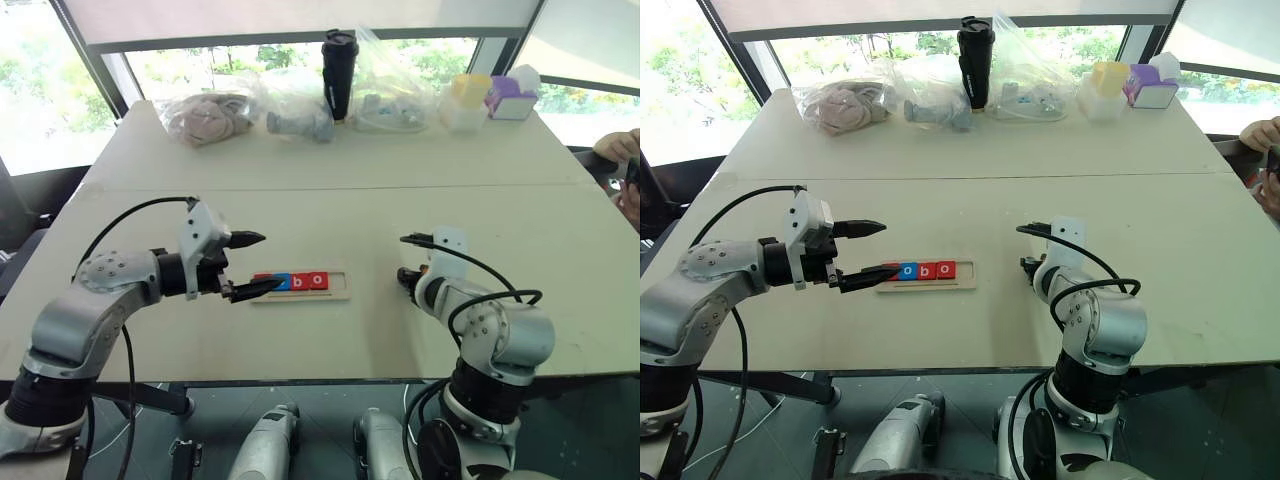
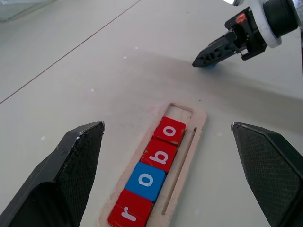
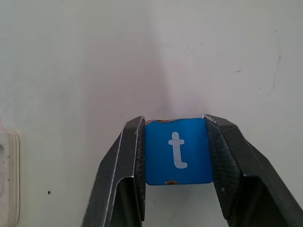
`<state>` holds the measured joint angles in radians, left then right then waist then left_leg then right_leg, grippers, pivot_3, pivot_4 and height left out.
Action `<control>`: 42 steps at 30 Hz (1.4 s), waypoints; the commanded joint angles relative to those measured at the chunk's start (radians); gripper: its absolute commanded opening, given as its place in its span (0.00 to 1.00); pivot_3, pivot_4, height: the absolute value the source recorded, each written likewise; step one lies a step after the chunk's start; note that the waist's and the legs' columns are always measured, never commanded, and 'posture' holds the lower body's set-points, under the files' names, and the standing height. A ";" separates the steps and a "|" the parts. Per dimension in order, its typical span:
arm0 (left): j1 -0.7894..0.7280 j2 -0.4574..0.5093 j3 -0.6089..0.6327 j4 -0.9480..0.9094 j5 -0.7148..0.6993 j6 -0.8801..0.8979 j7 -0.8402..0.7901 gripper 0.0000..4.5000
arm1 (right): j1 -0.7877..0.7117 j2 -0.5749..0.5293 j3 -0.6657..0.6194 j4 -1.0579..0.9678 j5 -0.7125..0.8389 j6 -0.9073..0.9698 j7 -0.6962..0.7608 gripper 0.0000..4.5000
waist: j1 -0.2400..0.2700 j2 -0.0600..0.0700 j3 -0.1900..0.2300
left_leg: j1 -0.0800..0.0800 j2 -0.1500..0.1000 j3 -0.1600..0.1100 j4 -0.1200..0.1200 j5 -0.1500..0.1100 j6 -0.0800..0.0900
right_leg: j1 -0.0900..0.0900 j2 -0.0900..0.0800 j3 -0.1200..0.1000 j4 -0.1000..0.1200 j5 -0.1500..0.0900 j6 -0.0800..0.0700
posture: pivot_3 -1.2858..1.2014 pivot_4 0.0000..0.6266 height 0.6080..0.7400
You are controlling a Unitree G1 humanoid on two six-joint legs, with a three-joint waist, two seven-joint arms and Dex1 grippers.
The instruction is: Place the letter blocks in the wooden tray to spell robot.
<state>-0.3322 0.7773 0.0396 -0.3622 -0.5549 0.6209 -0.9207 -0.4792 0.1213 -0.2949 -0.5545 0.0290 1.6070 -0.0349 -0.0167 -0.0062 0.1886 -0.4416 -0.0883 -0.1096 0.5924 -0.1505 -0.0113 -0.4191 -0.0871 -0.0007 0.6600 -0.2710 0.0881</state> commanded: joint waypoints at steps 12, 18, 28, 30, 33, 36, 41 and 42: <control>-0.024 0.015 0.003 0.014 0.017 -0.037 -0.032 1.00 | -0.032 -0.597 0.129 0.197 0.216 -0.640 0.641 1.00 | -0.003 0.000 0.001 | 0.001 0.000 0.001 0.000 0.000 0.000 | 0.005 0.000 -0.001 -0.007 0.000 0.000 | 0.52 0.24 1.00; -0.054 0.021 -0.012 0.026 0.031 -0.054 -0.063 1.00 | 0.058 -0.870 0.239 0.510 0.269 -1.084 1.180 1.00 | 0.002 -0.001 0.001 | 0.001 0.000 0.001 0.000 -0.002 0.004 | 0.009 -0.001 -0.004 -0.011 0.001 0.006 | 0.52 0.24 1.00; -0.058 0.071 -0.016 0.004 0.068 -0.069 -0.105 1.00 | -0.080 -0.901 0.391 0.910 0.135 -1.461 1.356 1.00 | 0.003 -0.001 0.001 | 0.001 0.001 0.001 0.003 -0.002 0.003 | 0.010 -0.001 -0.002 -0.012 0.002 0.002 | 0.52 0.24 1.00; -0.053 0.068 -0.013 -0.003 0.068 -0.063 -0.096 1.00 | -0.085 -0.897 0.405 0.936 0.127 -1.482 1.372 1.00 | 0.006 -0.001 0.001 | 0.001 0.001 0.001 0.003 -0.002 0.003 | 0.009 -0.001 -0.002 -0.012 0.002 0.003 | 0.52 0.24 1.00; -0.043 0.064 -0.010 -0.017 0.063 -0.053 -0.082 1.00 | -0.087 -0.894 0.416 0.950 0.119 -1.503 1.386 1.00 | 0.006 -0.001 0.001 | 0.000 0.000 0.001 0.003 -0.002 0.003 | 0.009 -0.001 -0.002 -0.012 0.003 0.005 | 0.52 0.24 1.00; -0.037 0.063 -0.010 -0.022 0.062 -0.051 -0.075 1.00 | -0.086 -0.892 0.428 0.963 0.104 -1.529 1.391 0.94 | 0.005 -0.001 0.001 | 0.001 0.000 0.001 0.003 -0.002 0.003 | 0.009 -0.001 -0.002 -0.012 0.003 0.004 | 0.52 0.24 1.00; -0.034 0.064 -0.006 -0.026 0.059 -0.045 -0.070 1.00 | -0.096 -0.889 0.426 0.985 0.107 -1.538 1.395 0.46 | 0.005 -0.001 0.001 | 0.001 0.000 0.001 0.003 -0.002 0.003 | 0.009 -0.001 -0.002 -0.012 0.002 0.002 | 0.52 0.24 1.00; -0.033 0.064 -0.005 -0.026 0.060 -0.045 -0.070 1.00 | -0.097 -0.890 0.427 0.987 0.105 -1.538 1.395 0.36 | 0.005 -0.001 0.001 | 0.001 0.000 0.001 0.003 -0.002 0.003 | 0.009 -0.001 -0.002 -0.012 0.002 0.002 | 0.52 0.24 1.00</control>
<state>-0.3639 0.8344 0.0105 -0.3572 -0.4887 0.5803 -0.9952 -0.5552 -0.7653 0.1457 0.4373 0.1310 0.0801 1.3558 -0.0118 -0.0067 0.1900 -0.4408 -0.0879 -0.1090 0.5955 -0.1526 -0.0080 -0.4101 -0.0882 -0.0027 0.6481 -0.2693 0.0904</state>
